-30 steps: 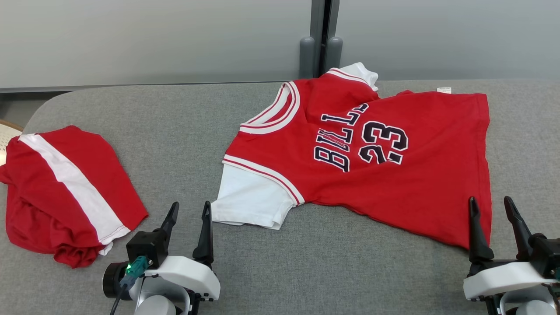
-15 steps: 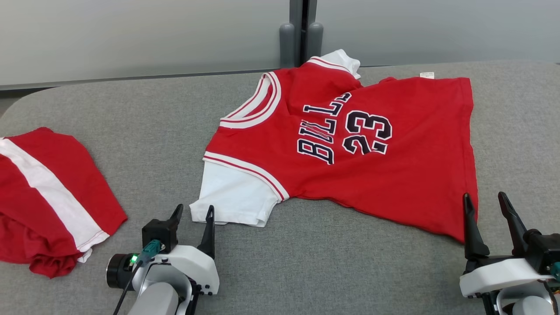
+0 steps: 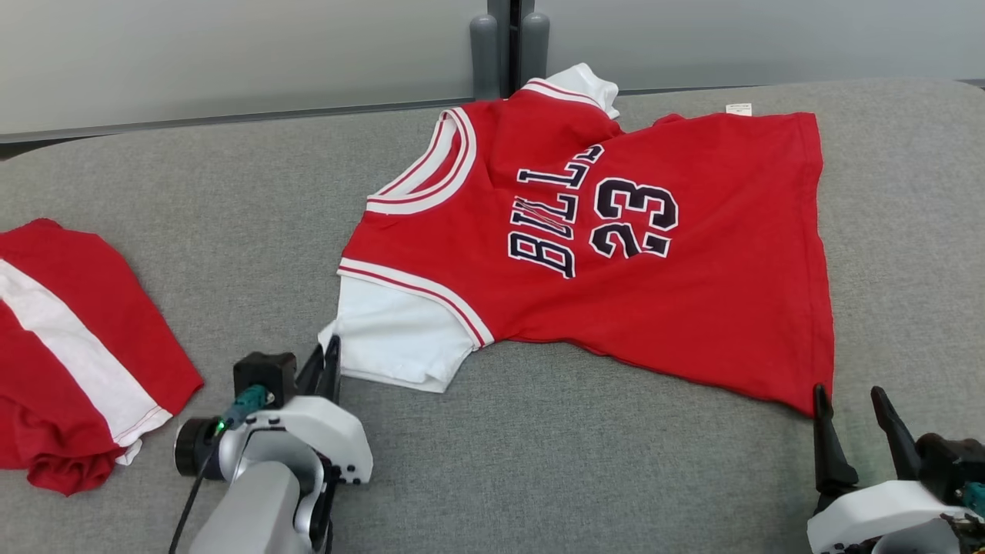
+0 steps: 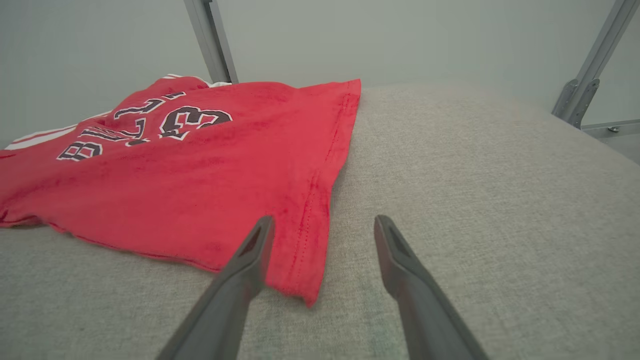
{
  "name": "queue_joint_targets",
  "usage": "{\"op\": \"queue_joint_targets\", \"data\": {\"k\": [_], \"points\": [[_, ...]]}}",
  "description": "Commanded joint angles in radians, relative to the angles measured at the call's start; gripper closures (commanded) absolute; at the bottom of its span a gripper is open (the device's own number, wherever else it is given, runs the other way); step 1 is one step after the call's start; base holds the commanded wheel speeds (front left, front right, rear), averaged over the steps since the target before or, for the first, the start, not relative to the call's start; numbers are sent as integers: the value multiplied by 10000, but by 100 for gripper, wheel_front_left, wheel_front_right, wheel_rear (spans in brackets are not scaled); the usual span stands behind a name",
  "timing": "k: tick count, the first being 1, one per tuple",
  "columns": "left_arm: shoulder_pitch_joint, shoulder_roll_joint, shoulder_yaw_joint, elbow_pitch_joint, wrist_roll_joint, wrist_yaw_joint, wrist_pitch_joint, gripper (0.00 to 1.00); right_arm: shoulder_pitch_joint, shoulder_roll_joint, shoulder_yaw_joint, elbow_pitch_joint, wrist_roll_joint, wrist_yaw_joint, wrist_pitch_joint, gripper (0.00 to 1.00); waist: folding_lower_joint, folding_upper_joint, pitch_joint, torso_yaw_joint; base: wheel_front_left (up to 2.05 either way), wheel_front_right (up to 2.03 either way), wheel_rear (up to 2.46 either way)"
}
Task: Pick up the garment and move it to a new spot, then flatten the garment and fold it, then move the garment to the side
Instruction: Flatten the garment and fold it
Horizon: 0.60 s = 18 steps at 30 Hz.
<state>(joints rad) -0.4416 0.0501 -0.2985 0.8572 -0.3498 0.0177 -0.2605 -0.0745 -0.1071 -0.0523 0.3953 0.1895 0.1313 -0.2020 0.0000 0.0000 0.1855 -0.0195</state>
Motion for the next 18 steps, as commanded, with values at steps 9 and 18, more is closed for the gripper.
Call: {"op": "queue_joint_targets", "data": {"k": [9,18], "points": [[787,31,537,-2490,355,70,-59,100,-174,254,-86,799,679,-10,485,0,0,0,-56,498,0,0,0],[998,29,367,-2889,355,69,-59,100,-450,358,-19,1509,1344,-10,657,0,0,0,-37,742,0,0,0]]}}
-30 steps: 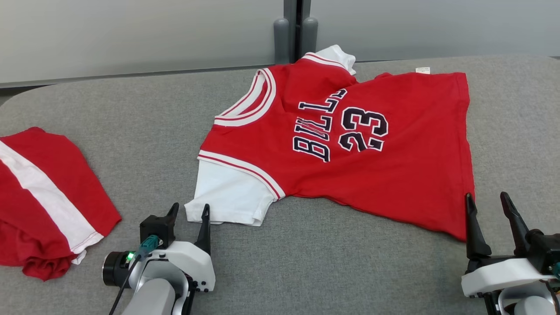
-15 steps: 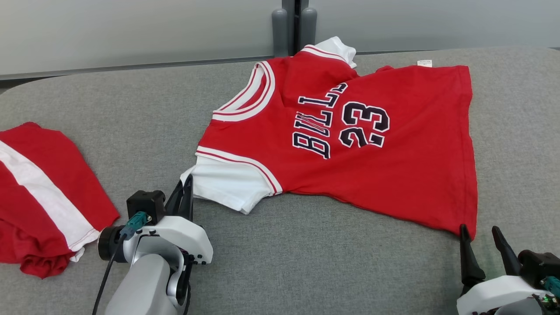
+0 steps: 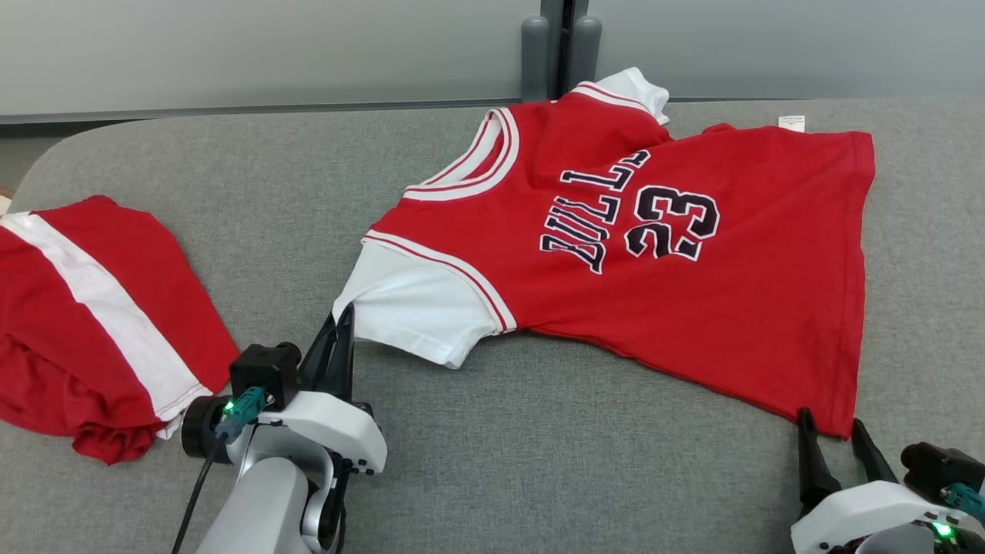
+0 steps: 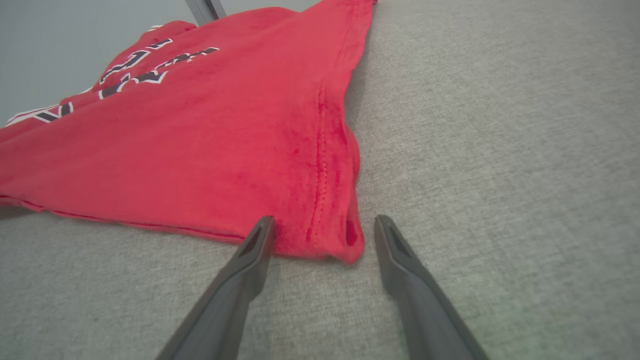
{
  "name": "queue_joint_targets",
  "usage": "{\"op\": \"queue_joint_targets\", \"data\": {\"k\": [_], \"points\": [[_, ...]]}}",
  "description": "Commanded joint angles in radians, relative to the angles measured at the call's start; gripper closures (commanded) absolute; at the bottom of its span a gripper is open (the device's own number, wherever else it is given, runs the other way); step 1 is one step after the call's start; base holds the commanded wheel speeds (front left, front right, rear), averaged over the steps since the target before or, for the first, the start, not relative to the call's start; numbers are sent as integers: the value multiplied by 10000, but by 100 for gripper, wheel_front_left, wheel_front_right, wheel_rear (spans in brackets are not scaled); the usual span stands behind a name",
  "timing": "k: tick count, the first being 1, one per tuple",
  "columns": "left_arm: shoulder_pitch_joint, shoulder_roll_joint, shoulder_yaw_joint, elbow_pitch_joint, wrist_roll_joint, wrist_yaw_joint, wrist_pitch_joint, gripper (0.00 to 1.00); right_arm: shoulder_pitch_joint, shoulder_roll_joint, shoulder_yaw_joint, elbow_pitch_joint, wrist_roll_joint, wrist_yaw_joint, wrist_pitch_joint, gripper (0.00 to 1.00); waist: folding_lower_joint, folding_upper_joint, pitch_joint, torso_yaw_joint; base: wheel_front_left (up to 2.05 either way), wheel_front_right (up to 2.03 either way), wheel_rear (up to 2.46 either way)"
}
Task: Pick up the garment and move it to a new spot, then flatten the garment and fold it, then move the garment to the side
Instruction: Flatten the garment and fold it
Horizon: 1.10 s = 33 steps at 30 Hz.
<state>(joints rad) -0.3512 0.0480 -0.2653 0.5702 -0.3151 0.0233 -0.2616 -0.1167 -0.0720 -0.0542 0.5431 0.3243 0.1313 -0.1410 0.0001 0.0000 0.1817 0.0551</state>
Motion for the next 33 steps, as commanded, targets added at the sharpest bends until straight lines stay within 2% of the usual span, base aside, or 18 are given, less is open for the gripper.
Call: {"op": "queue_joint_targets", "data": {"k": [1,2,3,4,9,14,21,24,28,33], "points": [[102,48,14,-41,3,26,-49,100,-56,18,37,114,77,-10,53,0,-1,0,5,9,0,0,0],[109,48,1,-54,2,33,-48,100,-68,29,90,184,167,-7,71,0,-1,0,7,18,0,0,0],[115,49,-12,-64,6,40,-48,100,-86,32,125,240,208,-7,67,63,-1,0,8,21,0,0,0],[119,47,-18,-71,10,45,-48,100,-105,20,161,282,256,-6,46,100,-1,0,7,24,0,0,0],[129,46,38,-209,-65,56,-50,100,-203,-71,452,133,661,-7,-150,100,-1,0,-104,-9,0,0,0],[155,43,257,-751,-1115,-263,-50,100,-507,-428,836,-921,1337,-7,-460,100,-1,0,-433,-98,0,0,0],[-453,43,163,-2044,-2438,-802,-41,100,-1625,-1568,1317,-3017,1632,-7,-109,100,-1,0,-1114,-194,0,0,0],[-887,50,252,-2909,-3127,-877,201,100,-2398,-1987,1295,-3698,1704,-6,270,100,-1,0,-1461,-210,0,0,0],[-1627,41,423,-4252,-3693,-617,643,100,-3428,-2409,1236,-4156,1522,-6,930,100,-1,0,-1927,-230,0,0,0],[-2358,41,562,-6048,-4445,164,1279,100,-4356,-2497,1077,-4775,1495,-7,1894,100,-1,0,-2227,-316,0,0,0]]}}
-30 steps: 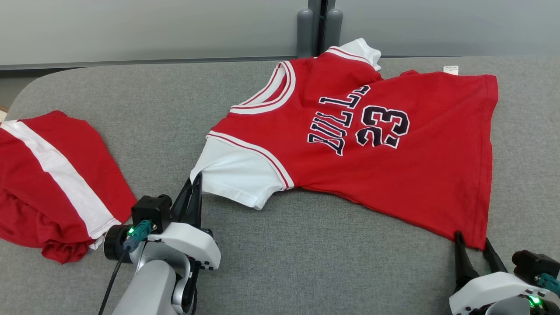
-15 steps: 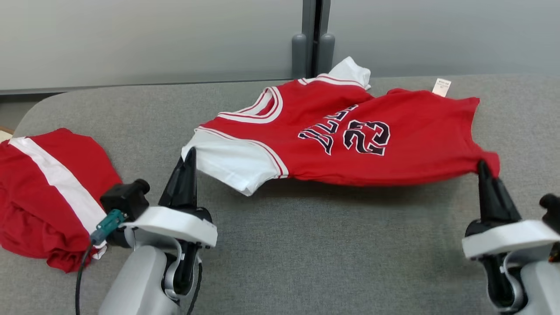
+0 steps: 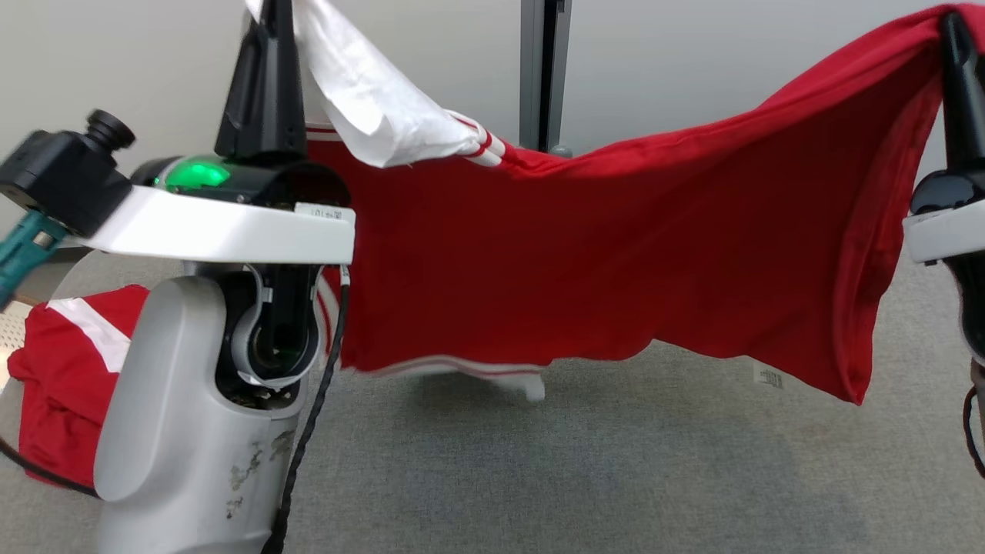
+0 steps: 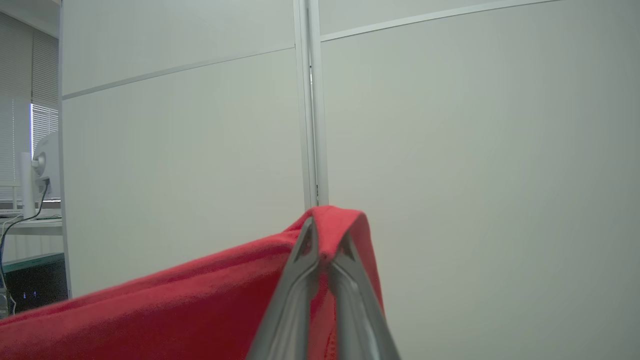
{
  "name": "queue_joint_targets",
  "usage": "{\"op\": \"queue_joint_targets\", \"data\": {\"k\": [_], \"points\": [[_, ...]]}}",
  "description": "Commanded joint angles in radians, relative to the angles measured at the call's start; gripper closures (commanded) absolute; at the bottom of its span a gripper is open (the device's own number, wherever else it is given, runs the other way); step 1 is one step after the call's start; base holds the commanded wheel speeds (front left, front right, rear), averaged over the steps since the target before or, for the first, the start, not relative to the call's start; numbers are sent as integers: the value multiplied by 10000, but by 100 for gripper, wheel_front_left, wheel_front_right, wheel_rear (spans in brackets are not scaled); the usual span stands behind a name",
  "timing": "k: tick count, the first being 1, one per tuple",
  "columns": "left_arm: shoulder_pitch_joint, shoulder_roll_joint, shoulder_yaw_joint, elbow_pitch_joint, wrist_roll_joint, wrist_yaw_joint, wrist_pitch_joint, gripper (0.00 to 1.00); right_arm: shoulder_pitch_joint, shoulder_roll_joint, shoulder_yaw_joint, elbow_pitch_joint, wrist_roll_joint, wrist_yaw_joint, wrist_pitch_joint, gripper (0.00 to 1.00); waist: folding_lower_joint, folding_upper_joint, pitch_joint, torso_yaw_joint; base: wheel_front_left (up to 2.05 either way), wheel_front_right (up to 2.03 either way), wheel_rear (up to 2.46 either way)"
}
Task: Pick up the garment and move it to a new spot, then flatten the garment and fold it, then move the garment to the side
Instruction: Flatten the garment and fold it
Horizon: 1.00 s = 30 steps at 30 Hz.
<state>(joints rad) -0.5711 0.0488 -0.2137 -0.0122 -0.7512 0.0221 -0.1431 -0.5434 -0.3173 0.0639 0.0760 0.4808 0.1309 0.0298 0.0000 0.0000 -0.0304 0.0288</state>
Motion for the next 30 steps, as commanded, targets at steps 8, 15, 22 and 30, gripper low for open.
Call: {"op": "queue_joint_targets", "data": {"k": [8,15,22,30], "points": [[-816,143,353,-1616,-465,1279,875,100,-635,236,-465,-985,-70,-3,1541,100,0,0,-86,-243,0,0,0],[-1893,280,599,-891,-581,1792,1520,100,-1710,219,-354,-601,-191,-3,2322,100,0,0,1209,-355,0,0,0],[-4795,779,756,1214,-152,1538,1549,100,-4805,-143,797,1205,-939,-3,1750,100,0,0,3562,-497,0,0,0],[-8484,620,1224,4020,-54,1143,217,100,-8849,-362,1210,4034,-1628,-3,-166,100,0,0,5599,-63,0,0,0]]}}
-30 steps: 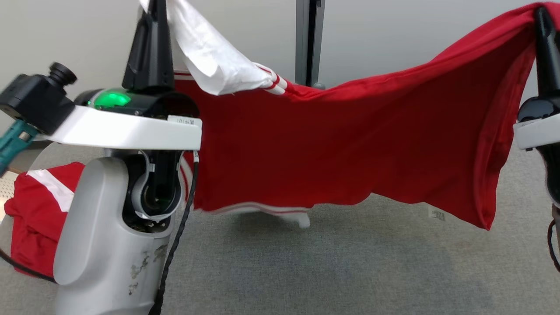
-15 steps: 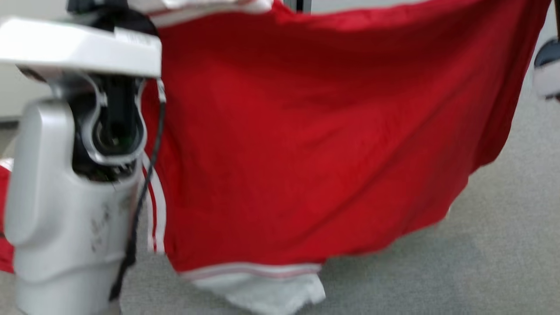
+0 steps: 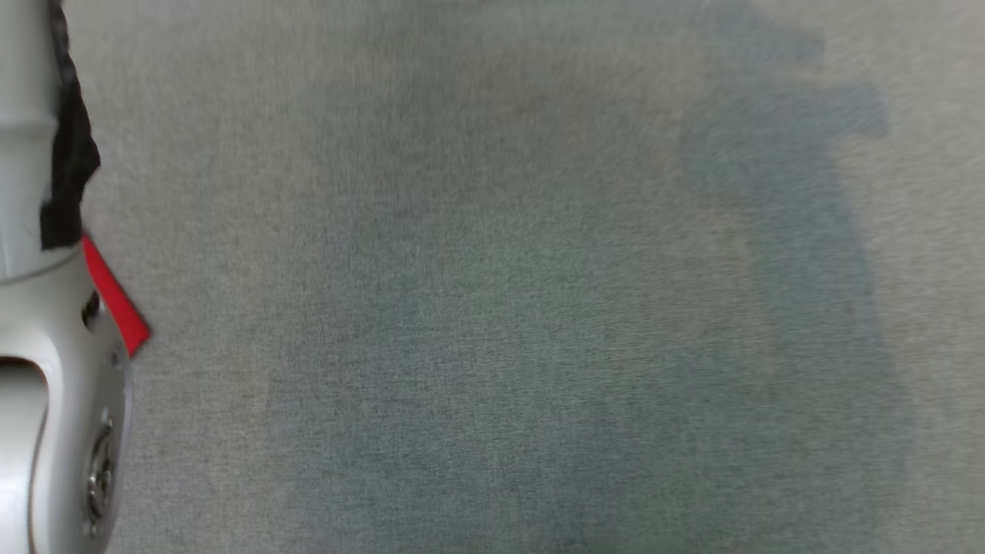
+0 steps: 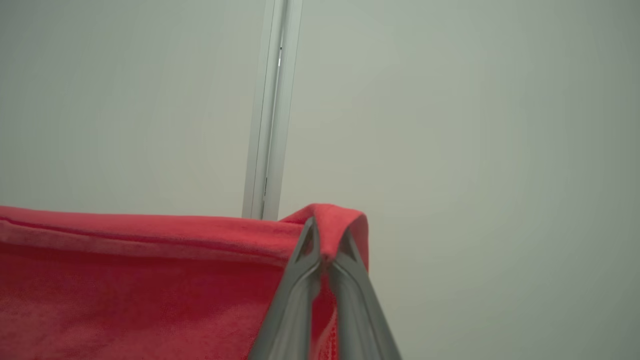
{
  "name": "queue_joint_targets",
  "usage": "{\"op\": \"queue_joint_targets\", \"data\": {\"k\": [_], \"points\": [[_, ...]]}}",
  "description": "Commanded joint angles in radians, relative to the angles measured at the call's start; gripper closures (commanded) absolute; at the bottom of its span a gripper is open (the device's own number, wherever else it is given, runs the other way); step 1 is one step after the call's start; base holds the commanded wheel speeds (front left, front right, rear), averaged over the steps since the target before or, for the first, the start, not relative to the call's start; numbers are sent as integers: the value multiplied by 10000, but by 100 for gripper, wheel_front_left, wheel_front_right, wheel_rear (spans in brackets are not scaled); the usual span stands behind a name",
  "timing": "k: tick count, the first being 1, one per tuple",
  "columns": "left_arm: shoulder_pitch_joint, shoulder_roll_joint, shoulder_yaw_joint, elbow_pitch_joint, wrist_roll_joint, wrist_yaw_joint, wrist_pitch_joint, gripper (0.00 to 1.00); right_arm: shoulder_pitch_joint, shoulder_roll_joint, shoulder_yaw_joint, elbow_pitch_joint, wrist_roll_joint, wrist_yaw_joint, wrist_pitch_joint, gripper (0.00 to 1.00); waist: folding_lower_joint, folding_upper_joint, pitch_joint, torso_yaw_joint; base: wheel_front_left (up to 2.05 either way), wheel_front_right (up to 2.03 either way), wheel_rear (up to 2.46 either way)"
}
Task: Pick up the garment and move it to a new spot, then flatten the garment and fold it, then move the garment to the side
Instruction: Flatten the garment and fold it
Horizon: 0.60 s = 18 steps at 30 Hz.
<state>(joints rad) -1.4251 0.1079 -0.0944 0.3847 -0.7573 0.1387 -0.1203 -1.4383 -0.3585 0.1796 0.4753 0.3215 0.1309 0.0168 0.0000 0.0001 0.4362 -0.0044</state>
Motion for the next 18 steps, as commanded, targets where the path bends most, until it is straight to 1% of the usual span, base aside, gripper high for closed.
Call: {"op": "queue_joint_targets", "data": {"k": [1,3,5,8,9,13,18], "points": [[-233,28,45,400,59,-141,-245,100,-256,69,147,380,-129,-2,-406,100,0,-1,1045,318,0,0,0],[-770,11,-26,1051,182,-388,-643,100,-871,158,63,1079,-175,-5,-1082,100,0,-1,1289,410,0,0,0],[-1067,-15,-113,1680,331,-619,-961,100,-1163,288,39,1782,-41,-5,-1678,100,0,-1,1493,518,0,0,0],[-1199,-125,-257,2511,520,-975,-1254,100,-1232,488,108,2794,223,-3,-2224,100,0,-1,1778,678,0,0,0],[-1172,-145,-422,2963,739,-1190,-1366,100,-1112,555,264,3370,400,-3,-2383,100,0,-1,1967,775,0,0,0],[-771,-311,-523,3784,968,-1489,-1441,100,-646,583,814,4206,933,-3,-2571,100,0,-1,2232,986,0,0,0],[52,-421,-464,4246,1488,-1699,-1456,100,157,550,1362,4897,1758,-3,-2654,100,0,-1,2234,1160,0,0,0]]}}
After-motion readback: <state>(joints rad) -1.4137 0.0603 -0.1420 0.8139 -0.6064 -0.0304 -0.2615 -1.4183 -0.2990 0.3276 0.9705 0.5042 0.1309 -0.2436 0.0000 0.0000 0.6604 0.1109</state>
